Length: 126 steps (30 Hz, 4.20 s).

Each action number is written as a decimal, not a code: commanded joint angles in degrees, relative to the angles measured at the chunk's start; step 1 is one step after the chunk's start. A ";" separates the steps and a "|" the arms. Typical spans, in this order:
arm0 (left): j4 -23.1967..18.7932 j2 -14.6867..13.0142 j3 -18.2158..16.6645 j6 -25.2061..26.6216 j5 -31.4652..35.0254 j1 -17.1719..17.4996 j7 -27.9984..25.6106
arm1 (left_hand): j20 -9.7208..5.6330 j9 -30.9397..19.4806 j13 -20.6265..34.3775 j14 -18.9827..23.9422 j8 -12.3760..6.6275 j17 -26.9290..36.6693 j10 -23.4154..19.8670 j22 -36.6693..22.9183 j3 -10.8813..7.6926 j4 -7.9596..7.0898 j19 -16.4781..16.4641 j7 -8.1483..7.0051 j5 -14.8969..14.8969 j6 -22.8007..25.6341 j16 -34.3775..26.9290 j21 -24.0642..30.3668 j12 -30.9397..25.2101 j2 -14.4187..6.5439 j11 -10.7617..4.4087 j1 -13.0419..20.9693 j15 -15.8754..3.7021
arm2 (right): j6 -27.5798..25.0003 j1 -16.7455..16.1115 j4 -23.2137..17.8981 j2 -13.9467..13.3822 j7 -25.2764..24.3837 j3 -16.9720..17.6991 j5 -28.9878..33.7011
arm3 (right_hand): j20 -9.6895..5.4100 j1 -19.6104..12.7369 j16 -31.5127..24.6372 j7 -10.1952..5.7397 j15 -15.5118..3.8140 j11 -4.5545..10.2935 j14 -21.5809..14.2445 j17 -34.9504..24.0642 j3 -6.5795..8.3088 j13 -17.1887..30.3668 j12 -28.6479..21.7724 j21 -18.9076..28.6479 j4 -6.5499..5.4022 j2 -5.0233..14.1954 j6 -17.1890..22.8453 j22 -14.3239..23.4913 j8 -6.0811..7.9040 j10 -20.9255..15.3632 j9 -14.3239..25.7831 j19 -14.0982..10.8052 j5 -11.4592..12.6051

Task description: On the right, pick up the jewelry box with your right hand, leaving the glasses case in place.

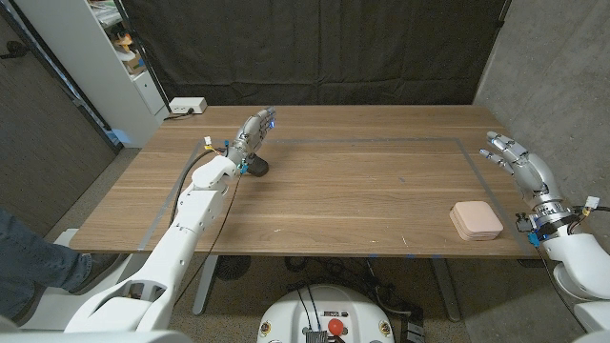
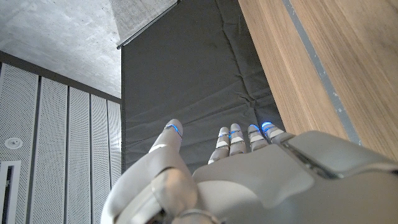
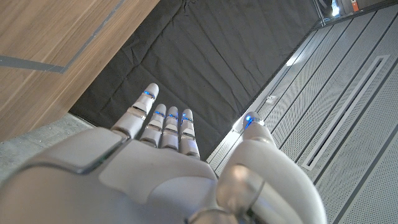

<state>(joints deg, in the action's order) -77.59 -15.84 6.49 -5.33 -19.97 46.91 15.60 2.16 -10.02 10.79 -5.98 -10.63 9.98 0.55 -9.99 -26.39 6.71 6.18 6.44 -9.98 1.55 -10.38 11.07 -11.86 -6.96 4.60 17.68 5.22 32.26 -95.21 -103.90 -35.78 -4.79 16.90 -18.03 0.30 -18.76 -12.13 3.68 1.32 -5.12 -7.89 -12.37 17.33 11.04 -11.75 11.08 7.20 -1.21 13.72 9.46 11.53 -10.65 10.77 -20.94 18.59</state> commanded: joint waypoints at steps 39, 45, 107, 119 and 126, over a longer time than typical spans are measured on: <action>2.55 0.52 0.17 -0.81 0.34 -2.00 0.78 | 0.31 -0.19 0.36 -0.31 0.11 0.29 -0.03 -0.27 -0.18 0.21 0.17 0.16 -0.24 -0.05 -0.16 0.24 -0.18 -0.29 0.11 0.27 0.03 | -0.82 -3.55 -2.67 3.57 -1.15 3.30 9.51 | 0.36 -2.43 -0.11 -0.49 -0.17 0.25 -0.38 0.11 0.20 0.25 0.14 -0.29 1.46 -1.30 0.68 0.19 0.26 -0.45 0.29 -0.27 0.82; 2.79 0.55 0.21 -0.77 0.50 -2.22 0.68 | 0.34 -0.19 0.36 -0.32 0.08 0.29 -0.12 -0.27 -0.19 0.22 0.18 0.09 -0.25 -0.02 -0.17 0.25 -0.22 -0.30 0.09 0.27 0.03 | -0.78 -3.99 -2.72 3.62 -1.17 3.51 10.78 | 0.37 -2.72 -0.04 -0.59 -0.22 0.27 -0.29 0.14 0.18 0.25 0.14 -0.31 1.59 -1.55 0.74 0.19 0.27 -0.49 0.29 -0.22 0.93; 3.57 0.02 -0.06 -1.38 0.73 -3.40 1.48 | 0.36 -0.19 0.37 -0.34 0.01 0.29 -0.11 -0.27 -0.29 0.25 0.22 0.03 -0.25 0.12 -0.20 0.27 -0.23 -0.37 0.07 0.27 0.07 | -2.39 -7.28 -7.85 6.47 -6.47 7.80 36.25 | 0.19 -4.23 0.07 -1.64 -0.82 0.99 -0.25 0.14 0.03 0.26 0.24 -0.44 1.70 -2.81 1.15 0.20 0.23 -0.41 0.33 0.43 2.07; 3.27 -0.41 -0.47 -1.45 0.43 -3.10 1.82 | 0.36 -0.19 0.37 -0.36 0.00 0.30 -0.20 -0.27 -0.29 0.25 0.21 0.19 -0.25 0.15 -0.20 0.28 -0.27 -0.35 0.34 0.25 0.28 | -3.06 -7.44 -8.78 6.21 -8.13 8.13 41.78 | 0.34 -4.52 0.17 -1.68 -0.83 1.06 0.02 0.14 0.01 0.27 0.37 -0.50 1.69 -3.00 1.13 0.20 0.20 -0.05 0.34 0.69 2.35; 3.74 -0.40 -0.52 -1.49 0.31 -3.32 2.11 | 0.38 -0.19 0.37 -0.40 -0.01 0.30 -0.18 -0.27 -0.29 0.25 0.22 0.21 -0.25 0.18 -0.19 0.28 -0.26 -0.34 0.29 0.24 0.35 | -3.96 -8.28 -9.57 5.55 -7.89 8.52 44.01 | 0.38 -4.68 0.20 -1.84 -0.74 1.16 0.10 0.13 -0.01 0.27 0.39 -0.51 1.68 -3.14 1.10 0.20 0.17 0.01 0.35 0.80 2.53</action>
<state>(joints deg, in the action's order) -74.14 -16.13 6.17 -6.64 -19.38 43.65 17.33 2.15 -10.02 11.06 -5.98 -10.63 9.98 0.55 -9.99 -26.38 6.71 6.17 6.44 -9.98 1.54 -10.38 11.06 -11.86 -6.97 4.60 17.68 5.22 29.30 -102.58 -112.40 -29.47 -12.39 24.91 22.20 0.93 -22.82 -12.13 2.14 0.70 -4.08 -8.09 -12.27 17.17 11.03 -11.30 10.75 8.61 -4.21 14.84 9.46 11.53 -10.62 10.77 -20.30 20.80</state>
